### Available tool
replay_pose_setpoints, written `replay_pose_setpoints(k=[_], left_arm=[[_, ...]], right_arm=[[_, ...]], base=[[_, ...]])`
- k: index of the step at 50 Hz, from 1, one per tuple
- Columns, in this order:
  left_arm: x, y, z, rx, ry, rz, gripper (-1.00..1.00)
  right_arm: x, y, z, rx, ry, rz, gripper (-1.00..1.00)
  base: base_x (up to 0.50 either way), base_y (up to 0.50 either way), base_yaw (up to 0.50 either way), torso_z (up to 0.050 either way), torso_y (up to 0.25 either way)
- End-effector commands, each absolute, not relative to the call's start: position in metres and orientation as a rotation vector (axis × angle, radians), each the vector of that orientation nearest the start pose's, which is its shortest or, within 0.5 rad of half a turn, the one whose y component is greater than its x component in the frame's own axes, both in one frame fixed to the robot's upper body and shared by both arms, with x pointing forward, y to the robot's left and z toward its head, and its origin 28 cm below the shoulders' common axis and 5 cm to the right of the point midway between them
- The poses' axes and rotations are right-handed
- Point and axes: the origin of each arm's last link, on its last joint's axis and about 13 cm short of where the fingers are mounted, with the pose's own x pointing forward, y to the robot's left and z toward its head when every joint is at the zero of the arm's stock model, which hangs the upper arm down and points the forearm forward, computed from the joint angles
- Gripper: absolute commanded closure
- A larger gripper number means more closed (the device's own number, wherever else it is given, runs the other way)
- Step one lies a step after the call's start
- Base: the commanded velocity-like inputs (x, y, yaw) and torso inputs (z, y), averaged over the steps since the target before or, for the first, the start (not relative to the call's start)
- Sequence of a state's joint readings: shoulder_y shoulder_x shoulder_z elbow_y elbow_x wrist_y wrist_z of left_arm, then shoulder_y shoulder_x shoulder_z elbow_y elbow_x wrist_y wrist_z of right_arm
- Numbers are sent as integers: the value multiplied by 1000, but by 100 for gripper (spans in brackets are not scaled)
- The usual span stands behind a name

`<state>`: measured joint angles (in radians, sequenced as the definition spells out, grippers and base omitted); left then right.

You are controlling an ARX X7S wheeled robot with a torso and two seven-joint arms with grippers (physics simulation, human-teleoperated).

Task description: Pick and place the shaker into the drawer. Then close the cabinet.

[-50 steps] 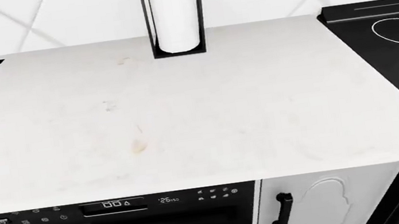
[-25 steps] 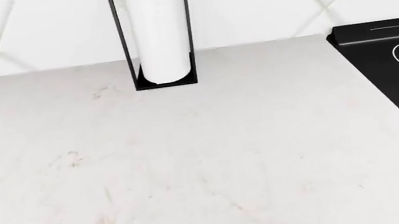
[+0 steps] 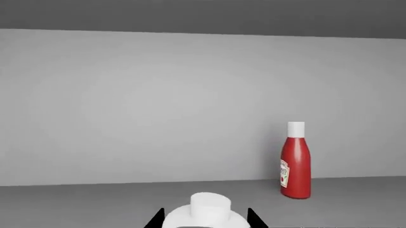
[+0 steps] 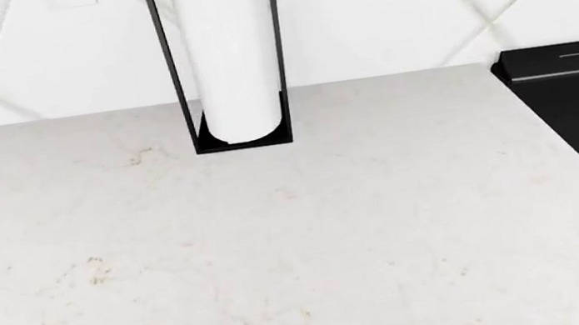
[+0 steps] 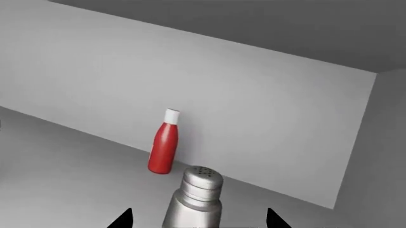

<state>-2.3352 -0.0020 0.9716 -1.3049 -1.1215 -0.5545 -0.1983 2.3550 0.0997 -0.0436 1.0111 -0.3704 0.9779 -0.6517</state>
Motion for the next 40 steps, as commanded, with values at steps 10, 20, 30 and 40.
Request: replay_pose_setpoints(k=[10, 20, 30, 40], left_arm=[[320, 177, 564, -65, -429, 17, 100], [277, 189, 609, -234, -761, 120, 100], [284, 188, 605, -217, -743, 128, 100], [291, 187, 600, -200, -723, 118, 100]], right_arm=[[270, -161, 582, -229, -284, 173, -100], [269, -160, 581, -224, -271, 191, -100], [273, -160, 579, -199, -260, 211, -100], [274, -164, 577, -201, -250, 223, -100]], base=[[0, 0, 0, 0, 0], [0, 0, 0, 0, 0], [0, 0, 0, 0, 0], [441, 0, 0, 0, 0]])
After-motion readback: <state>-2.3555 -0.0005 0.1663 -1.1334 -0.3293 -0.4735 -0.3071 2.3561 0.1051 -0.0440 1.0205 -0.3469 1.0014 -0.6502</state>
